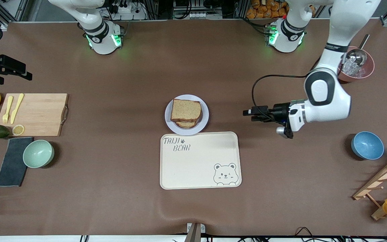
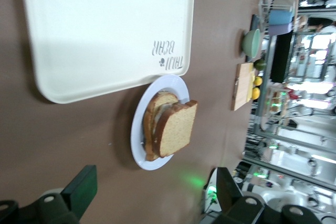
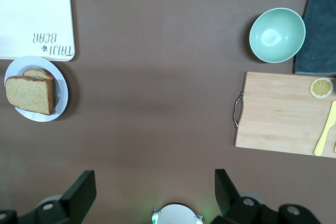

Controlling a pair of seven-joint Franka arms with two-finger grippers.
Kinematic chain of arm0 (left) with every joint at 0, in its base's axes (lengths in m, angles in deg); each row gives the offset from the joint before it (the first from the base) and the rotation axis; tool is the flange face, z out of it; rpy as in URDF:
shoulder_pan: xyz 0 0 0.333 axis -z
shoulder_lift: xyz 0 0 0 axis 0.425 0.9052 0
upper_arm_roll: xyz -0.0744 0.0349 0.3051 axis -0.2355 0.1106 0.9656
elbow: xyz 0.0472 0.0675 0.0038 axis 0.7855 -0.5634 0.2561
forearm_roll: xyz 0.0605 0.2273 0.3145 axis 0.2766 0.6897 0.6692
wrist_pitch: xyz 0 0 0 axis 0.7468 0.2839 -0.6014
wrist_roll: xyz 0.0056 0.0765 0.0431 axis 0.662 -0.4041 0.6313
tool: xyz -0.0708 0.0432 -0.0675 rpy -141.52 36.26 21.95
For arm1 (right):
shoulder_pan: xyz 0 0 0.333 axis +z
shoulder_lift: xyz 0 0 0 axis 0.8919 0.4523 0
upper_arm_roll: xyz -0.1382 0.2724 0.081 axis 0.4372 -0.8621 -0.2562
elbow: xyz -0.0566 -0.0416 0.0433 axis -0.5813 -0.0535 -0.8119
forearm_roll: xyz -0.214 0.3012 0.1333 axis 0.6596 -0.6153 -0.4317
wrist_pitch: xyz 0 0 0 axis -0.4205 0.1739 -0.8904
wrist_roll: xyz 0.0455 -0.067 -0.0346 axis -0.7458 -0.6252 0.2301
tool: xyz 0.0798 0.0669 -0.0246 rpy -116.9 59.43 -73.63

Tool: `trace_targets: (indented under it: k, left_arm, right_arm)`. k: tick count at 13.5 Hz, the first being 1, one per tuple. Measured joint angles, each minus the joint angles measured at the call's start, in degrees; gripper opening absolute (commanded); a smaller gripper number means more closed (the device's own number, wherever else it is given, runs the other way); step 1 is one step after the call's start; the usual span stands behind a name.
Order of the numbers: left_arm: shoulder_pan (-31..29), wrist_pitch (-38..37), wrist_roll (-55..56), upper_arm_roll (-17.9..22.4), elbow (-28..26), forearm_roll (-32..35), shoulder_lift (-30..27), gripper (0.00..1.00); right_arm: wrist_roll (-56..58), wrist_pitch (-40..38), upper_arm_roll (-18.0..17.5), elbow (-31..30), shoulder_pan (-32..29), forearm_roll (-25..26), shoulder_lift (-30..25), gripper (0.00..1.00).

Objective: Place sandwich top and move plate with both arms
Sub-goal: 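Grasp the white plate rim with the left gripper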

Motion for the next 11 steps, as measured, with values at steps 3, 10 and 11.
trace_targets:
  k: [3, 10, 11]
  left_arm:
    - [3.3, 3.4, -7.3, -0.1, -4.7, -10.6, 1.8, 1.0]
    - [9.1, 5.5, -20.5, -0.1, -7.0, -29.0, 9.6, 0.82]
    - [9.7, 5.5, -21.0, -0.1, -6.9, -30.1, 10.3, 0.82]
  right_arm:
    - [-0.3, 2.5, -0.3, -1.3, 0.2, 0.9, -0.1, 1.0]
    - [-0.7, 4.6, -2.9, -3.0, 0.5, 4.6, -1.8, 1.0]
    - [-0.7, 4.6, -2.9, -3.2, 0.5, 4.7, -2.1, 1.0]
